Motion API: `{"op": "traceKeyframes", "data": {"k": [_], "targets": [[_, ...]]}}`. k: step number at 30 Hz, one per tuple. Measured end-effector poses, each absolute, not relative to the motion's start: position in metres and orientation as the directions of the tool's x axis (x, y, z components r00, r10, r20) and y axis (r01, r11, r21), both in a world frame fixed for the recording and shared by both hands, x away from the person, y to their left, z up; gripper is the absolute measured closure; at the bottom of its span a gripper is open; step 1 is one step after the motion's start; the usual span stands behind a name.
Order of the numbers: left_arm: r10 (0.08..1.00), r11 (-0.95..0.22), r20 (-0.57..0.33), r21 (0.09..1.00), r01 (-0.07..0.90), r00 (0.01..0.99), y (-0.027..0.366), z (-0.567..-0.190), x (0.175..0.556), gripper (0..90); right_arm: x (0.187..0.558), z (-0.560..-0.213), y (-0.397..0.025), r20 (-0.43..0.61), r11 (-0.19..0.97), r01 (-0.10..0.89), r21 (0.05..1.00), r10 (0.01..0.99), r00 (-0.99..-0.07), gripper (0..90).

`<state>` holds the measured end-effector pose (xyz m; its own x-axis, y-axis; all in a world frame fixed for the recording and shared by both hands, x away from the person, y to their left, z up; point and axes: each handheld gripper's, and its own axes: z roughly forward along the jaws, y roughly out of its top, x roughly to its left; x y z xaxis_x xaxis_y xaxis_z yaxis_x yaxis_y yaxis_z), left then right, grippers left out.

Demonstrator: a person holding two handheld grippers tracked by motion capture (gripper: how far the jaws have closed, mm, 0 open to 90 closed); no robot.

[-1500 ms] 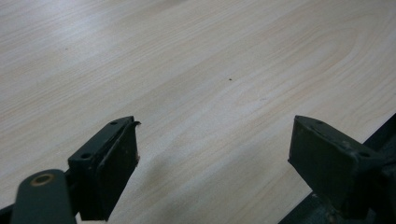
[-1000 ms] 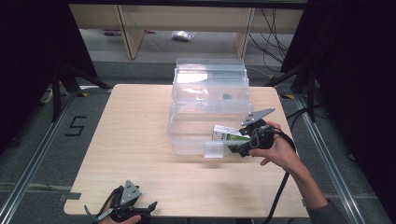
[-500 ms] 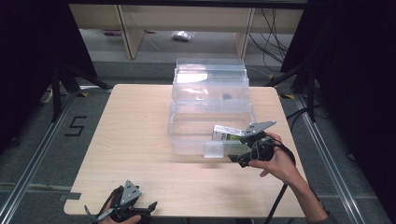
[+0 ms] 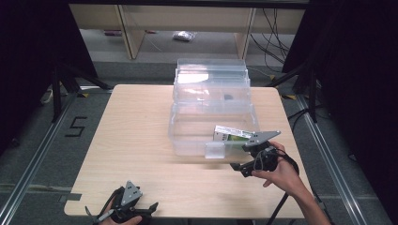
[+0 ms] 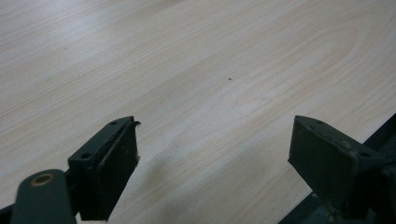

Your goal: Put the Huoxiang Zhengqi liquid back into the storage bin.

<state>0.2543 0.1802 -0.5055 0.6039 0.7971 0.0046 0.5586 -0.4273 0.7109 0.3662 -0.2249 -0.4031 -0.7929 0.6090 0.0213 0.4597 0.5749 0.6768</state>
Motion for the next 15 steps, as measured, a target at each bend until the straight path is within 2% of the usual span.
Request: {"op": "traceKeyframes", "data": {"k": [15], "targets": [[0.796,-0.43,0.005,0.71,0.558,0.606,0.18,-0.505,0.254,15.0,0.351,-0.418,-0.226,0.038,0.559,0.461,0.689,0.607,-0.793,19.6]]}}
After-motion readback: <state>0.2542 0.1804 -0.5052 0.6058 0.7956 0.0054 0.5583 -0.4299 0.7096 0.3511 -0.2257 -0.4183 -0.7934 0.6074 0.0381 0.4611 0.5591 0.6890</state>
